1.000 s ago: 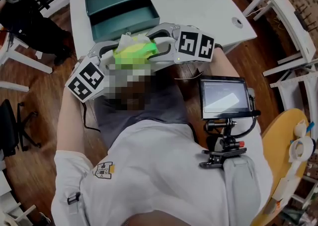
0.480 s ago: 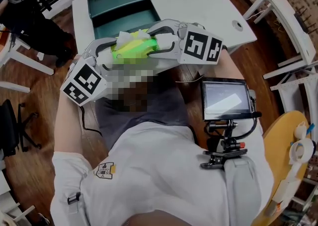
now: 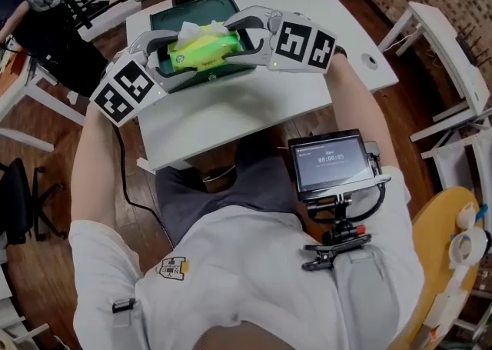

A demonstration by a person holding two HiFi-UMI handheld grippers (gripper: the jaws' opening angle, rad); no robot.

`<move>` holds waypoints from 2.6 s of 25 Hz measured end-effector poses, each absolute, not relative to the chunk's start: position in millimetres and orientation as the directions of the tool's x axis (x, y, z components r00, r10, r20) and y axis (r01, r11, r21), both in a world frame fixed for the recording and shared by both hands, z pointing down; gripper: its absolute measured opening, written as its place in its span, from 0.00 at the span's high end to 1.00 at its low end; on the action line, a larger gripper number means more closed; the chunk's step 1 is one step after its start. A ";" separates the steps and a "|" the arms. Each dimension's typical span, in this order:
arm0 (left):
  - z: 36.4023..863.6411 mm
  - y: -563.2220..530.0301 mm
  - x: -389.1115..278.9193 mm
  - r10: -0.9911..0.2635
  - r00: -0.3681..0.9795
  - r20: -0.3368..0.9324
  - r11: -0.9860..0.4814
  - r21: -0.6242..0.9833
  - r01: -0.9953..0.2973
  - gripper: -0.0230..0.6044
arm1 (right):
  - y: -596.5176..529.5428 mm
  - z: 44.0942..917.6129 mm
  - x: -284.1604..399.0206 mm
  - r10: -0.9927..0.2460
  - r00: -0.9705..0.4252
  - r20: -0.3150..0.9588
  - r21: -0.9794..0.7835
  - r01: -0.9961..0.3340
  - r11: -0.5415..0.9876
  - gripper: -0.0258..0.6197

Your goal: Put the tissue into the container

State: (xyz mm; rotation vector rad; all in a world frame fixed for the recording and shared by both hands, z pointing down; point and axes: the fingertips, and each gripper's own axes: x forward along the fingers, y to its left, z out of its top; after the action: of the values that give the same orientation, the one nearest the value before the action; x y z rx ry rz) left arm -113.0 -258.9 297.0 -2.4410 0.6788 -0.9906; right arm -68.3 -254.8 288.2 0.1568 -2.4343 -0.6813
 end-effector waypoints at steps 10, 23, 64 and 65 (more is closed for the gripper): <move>339.7 -317.5 -133.0 -0.517 0.606 0.604 -0.849 -0.451 -0.275 0.47 | -313.5 329.0 -87.0 -0.225 -0.791 0.569 0.413 0.037 0.910 0.61; 389.3 -333.9 -135.3 -0.464 0.570 0.678 -0.886 -0.367 -0.284 0.47 | -331.9 380.7 -89.4 -0.185 -0.719 0.670 0.332 0.068 0.941 0.60; 277.7 -263.1 -162.0 -0.631 0.762 0.147 -0.771 -0.229 -0.594 0.48 | -314.1 315.2 -66.9 -0.226 -0.824 0.519 0.336 -0.047 0.941 0.43; 273.9 -255.6 -161.9 -0.632 0.765 0.123 -0.769 -0.224 -0.599 0.50 | -304.2 300.3 -62.2 -0.239 -0.861 0.448 0.345 -0.081 0.935 0.47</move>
State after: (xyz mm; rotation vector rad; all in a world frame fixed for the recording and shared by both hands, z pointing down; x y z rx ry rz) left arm -161.9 -255.6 273.9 -2.7883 0.9809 -0.2858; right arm -62.2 -304.2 300.3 0.2289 -2.5915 -0.4332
